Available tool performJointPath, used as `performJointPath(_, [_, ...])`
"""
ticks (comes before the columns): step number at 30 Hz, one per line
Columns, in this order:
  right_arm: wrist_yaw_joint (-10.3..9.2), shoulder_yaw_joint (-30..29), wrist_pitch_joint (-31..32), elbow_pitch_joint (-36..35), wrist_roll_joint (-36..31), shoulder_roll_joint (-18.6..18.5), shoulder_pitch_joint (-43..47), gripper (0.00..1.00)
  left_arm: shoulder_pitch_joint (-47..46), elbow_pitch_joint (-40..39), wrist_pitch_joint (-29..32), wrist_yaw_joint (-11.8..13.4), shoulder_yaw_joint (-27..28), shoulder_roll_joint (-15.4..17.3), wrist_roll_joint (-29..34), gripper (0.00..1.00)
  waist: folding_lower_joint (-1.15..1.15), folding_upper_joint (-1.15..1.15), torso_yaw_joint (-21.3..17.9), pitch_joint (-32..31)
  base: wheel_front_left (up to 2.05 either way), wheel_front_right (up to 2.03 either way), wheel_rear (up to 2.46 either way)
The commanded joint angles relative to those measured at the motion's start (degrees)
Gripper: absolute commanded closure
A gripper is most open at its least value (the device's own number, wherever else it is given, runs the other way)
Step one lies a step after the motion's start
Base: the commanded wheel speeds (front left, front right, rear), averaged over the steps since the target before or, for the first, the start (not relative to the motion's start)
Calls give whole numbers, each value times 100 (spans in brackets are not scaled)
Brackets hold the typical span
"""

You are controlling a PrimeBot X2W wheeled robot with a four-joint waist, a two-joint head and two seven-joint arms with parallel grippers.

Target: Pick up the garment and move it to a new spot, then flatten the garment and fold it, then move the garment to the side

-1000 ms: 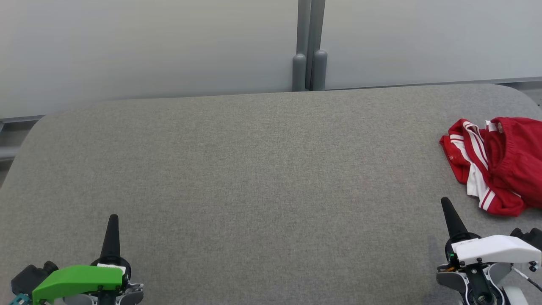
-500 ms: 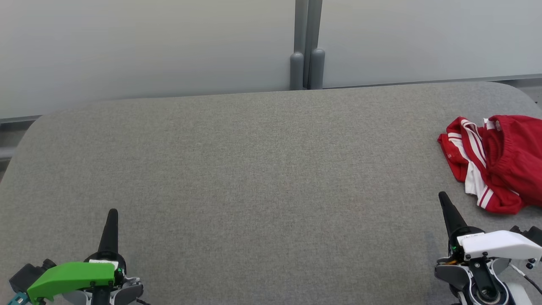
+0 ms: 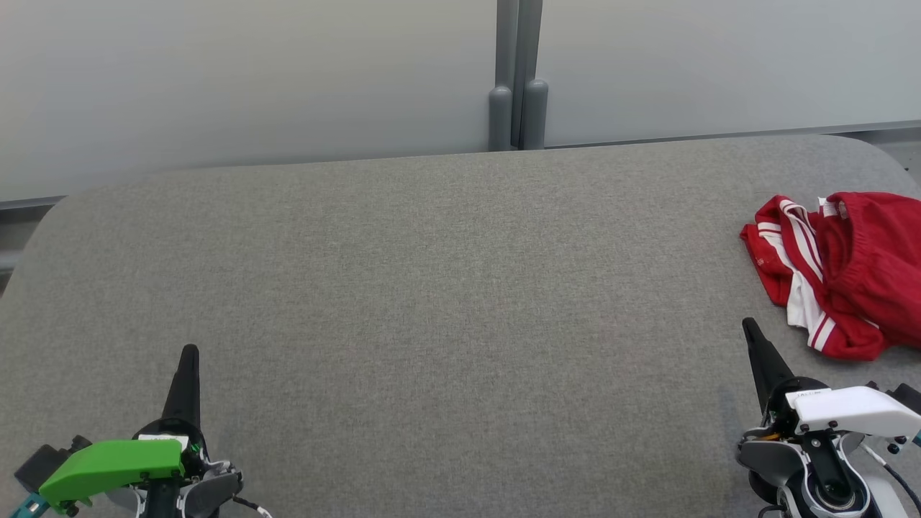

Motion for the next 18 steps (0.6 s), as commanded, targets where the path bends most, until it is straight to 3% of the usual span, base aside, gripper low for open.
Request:
performJointPath(1, [4, 5, 46, -33, 142, -36, -88, 100, -109, -30, 35, -29, 36, 2, -115, 100, 0, 42, -5, 3, 0, 0, 0])
performJointPath(18, [2, 14, 206, -24, 844, -41, -163, 100, -159, -77, 179, -37, 73, -8, -699, 100, 0, 48, -52, 30, 0, 0, 0])
